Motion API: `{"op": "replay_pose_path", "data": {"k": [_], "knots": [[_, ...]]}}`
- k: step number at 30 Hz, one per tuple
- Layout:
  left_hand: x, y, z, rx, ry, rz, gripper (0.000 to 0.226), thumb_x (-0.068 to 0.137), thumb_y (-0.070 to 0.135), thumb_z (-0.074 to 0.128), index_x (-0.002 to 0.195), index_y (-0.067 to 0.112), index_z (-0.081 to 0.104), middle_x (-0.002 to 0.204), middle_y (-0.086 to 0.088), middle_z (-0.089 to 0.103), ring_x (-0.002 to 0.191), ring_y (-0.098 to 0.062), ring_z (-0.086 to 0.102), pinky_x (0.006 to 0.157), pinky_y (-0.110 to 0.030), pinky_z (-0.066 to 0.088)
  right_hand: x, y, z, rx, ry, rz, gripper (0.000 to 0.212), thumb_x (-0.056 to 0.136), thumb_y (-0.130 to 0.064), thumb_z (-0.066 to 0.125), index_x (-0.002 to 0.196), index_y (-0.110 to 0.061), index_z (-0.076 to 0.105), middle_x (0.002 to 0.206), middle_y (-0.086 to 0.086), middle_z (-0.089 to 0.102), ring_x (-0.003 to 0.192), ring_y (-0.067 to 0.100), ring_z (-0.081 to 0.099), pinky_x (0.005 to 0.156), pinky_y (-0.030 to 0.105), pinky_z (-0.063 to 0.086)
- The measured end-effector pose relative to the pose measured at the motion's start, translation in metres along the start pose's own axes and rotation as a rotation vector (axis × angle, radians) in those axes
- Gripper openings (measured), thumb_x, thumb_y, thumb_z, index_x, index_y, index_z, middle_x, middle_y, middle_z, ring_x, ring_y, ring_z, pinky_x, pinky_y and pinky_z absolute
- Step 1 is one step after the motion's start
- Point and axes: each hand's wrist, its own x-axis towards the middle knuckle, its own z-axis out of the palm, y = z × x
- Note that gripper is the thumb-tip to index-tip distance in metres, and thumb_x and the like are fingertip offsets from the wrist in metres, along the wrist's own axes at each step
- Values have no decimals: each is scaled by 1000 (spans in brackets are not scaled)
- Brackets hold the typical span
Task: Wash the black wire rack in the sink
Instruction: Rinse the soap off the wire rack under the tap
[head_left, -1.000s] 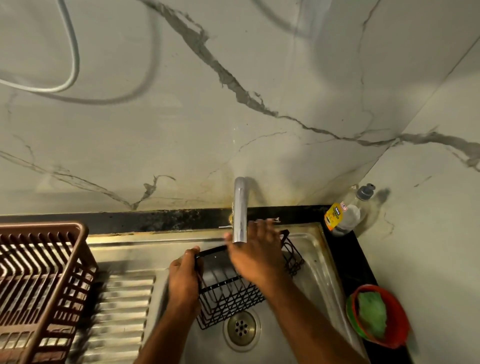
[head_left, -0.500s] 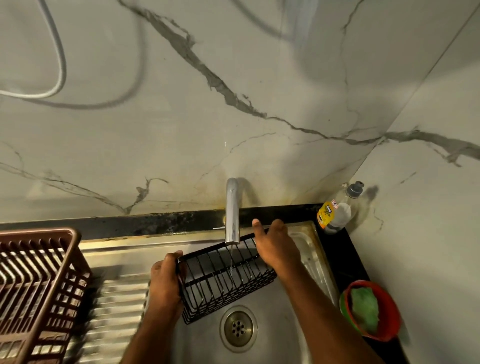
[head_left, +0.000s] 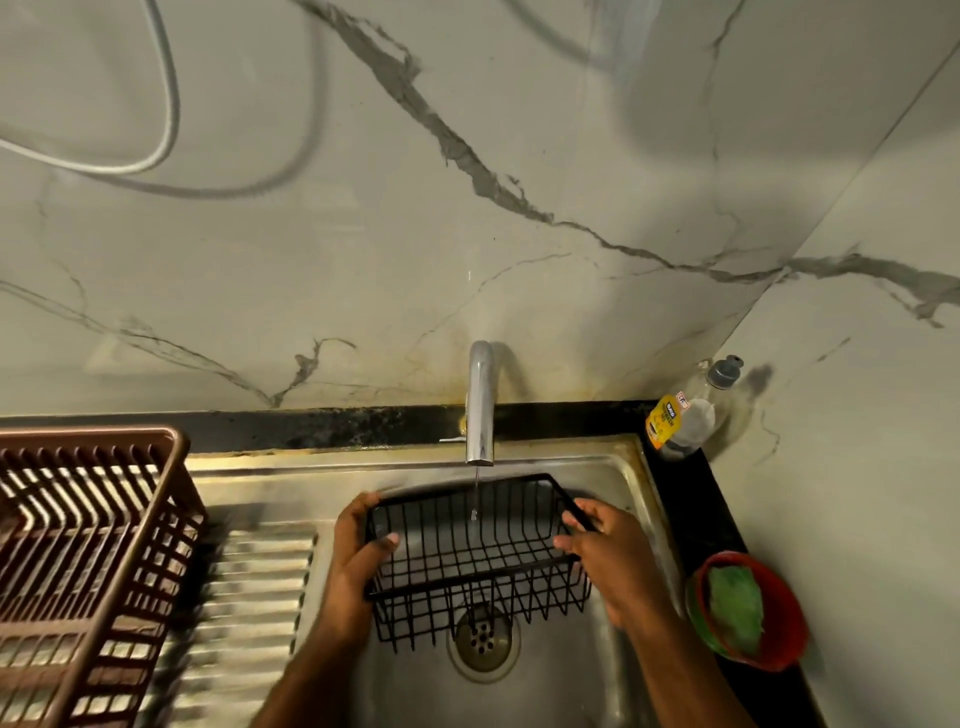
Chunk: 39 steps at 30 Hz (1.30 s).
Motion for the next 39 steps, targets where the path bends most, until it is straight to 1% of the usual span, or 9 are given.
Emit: {"op": "replay_pose_path", "data": {"k": [4,7,10,13,19,24,27,31,39], "knots": [[-9,-14,2,-290,18,-395,49,89,21,62,137,13,56,116,-14,71,99,-31,71,76,-51,59,-18,15,-3,103,99,-133,50,87,3,70,130,-20,63,117,-6,73,105,13,71,97,43,56],[-15,-19,-1,-398,-38,-686,49,77,2,49,123,13,59,133,-20,62,110,-45,65,83,-61,52,-30,23,-6,43,97,-255,58,90,12,60,130,-30,60,123,-7,71,104,7,72,84,31,59],[-16,-22,4,-396,-2,-545,74,61,-9,37,127,17,57,126,-19,64,108,-49,66,81,-59,52,-36,30,-4,-489,271,-519,85,71,17,69,142,-26,53,144,0,54,128,21,59,87,26,58],[-17,-24,9,-384,5,-426,82,55,-9,38,130,18,59,116,-16,68,101,-45,68,85,-56,52,-40,25,2,-950,389,-717,86,55,4,75,137,-20,60,150,9,48,137,35,46,102,48,51],[-5,-29,-3,-371,46,-335,83,60,-5,39,139,16,55,125,-18,69,100,-46,70,95,-64,48,-29,4,-2,-1098,253,-827,56,56,-21,71,112,-26,73,120,-3,65,119,27,51,91,43,52],[1,-29,0,-327,3,-338,80,63,-14,41,136,17,58,125,-25,63,91,-43,70,62,-35,56,-22,-17,21,-1066,32,-926,29,79,-27,54,102,-29,72,103,-10,67,103,15,58,89,36,51],[0,-35,12,-296,-88,-343,87,53,-6,50,138,13,56,127,-32,58,93,-47,69,62,-35,58,-6,-23,54,-571,-448,-485,21,98,-16,56,106,-27,71,110,-9,71,103,6,65,93,30,55],[0,-40,33,-285,-172,-313,81,56,-5,50,136,8,57,124,-30,63,93,-44,72,67,-39,61,18,-16,86,316,-619,115,34,100,-1,40,117,-3,68,117,15,74,111,29,70,98,40,56],[11,-42,30,-198,-172,-285,78,56,3,53,133,18,60,116,-15,72,99,-34,71,70,-36,58,19,-14,86,78,-803,285,44,88,11,37,121,6,65,114,20,74,109,31,71,98,42,56]]}}
